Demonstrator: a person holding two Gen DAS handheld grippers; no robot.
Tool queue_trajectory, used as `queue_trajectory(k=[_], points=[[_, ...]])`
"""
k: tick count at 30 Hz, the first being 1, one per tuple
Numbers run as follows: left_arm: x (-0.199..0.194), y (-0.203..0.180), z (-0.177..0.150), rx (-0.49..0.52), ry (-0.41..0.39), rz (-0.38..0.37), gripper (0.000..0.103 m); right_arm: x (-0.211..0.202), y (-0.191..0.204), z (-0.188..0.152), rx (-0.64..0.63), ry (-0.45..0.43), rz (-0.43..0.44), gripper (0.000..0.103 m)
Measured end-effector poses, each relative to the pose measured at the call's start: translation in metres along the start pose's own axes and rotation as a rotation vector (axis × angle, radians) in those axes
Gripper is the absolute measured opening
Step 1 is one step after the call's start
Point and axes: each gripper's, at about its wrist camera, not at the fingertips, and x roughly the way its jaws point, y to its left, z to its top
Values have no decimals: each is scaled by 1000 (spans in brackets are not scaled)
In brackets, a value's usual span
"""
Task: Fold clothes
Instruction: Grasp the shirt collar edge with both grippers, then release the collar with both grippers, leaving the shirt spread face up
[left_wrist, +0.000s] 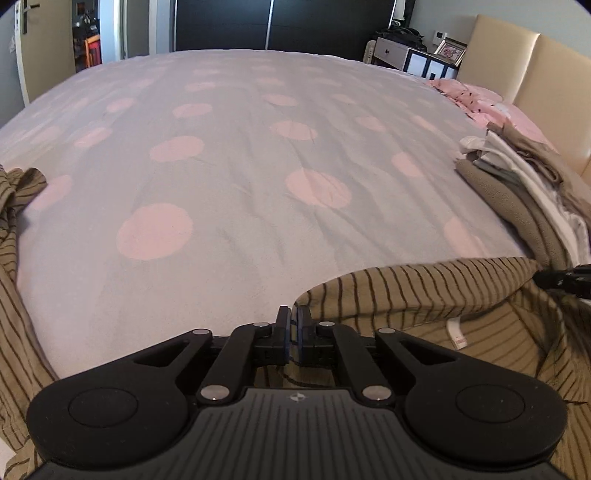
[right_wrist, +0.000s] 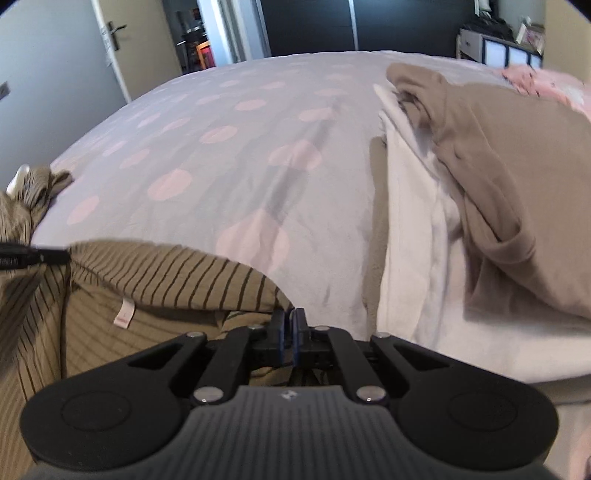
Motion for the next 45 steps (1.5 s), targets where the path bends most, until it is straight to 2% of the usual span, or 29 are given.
queue_trajectory(k=[2, 3, 4, 6, 9, 12, 15, 17, 18, 19, 22, 24, 26, 30, 33, 35, 36, 37, 39, 45], points=[[-3, -3, -3, 30, -9, -1, 6, -5, 1, -1, -2, -17, 5, 7], [-6, -4, -4, 44, -13, -1, 13, -9, 2, -2, -5, -28, 8, 14], [-8, -6, -5, 58, -15, -1, 19, -13, 3, -2, -9, -39, 11, 27], [-11, -9, -7, 91, -17, 12, 21, -24, 7, -3, -23, -72, 7, 41], [-14, -15, -6, 126, -10, 25, 21, -37, 19, -4, -67, -103, -32, 42], [-12, -21, -4, 146, 0, 50, 22, -33, 39, -7, -157, -60, -28, 42], [-5, -27, -1, 150, 20, 99, 22, -14, 54, -10, -198, -11, -79, 41], [-2, -27, 0, 149, 26, 109, 8, -3, 58, -13, -198, 22, -114, 30], [-3, -27, 0, 148, 24, 117, 1, 2, 58, -14, -197, 38, -132, 10], [-5, -25, 0, 136, 17, 118, 1, 0, 56, -15, -183, 36, -127, 3], [-14, -18, -1, 116, -16, 132, 0, -14, 43, -16, -148, -1, -89, 2], [-18, -14, -1, 107, -28, 114, 0, -26, 30, -14, -109, -19, -46, 2], [-18, -17, 1, 100, -25, 110, 0, -28, 23, -12, -73, -28, -45, 2], [-15, -23, 3, 76, -47, 114, 0, -28, 13, -9, 1, -39, -46, 2], [-10, -18, 5, 2, -35, 95, 2, -18, 11, -8, 62, -28, -40, 3], [-9, -17, 5, -10, -21, 101, 12, -20, 13, -10, 66, -39, -44, 10], [-11, -17, 4, -7, -19, 102, 22, -22, 15, -10, 67, -45, -46, 17], [-15, -17, 3, -5, -23, 98, 32, -23, 16, -11, 68, -50, -48, 30], [-26, -18, 1, 5, -40, 96, 41, -26, 18, -12, 70, -62, -53, 41], [-81, -11, -9, 63, -71, 113, 42, -73, 14, -17, 28, -94, -81, 41]])
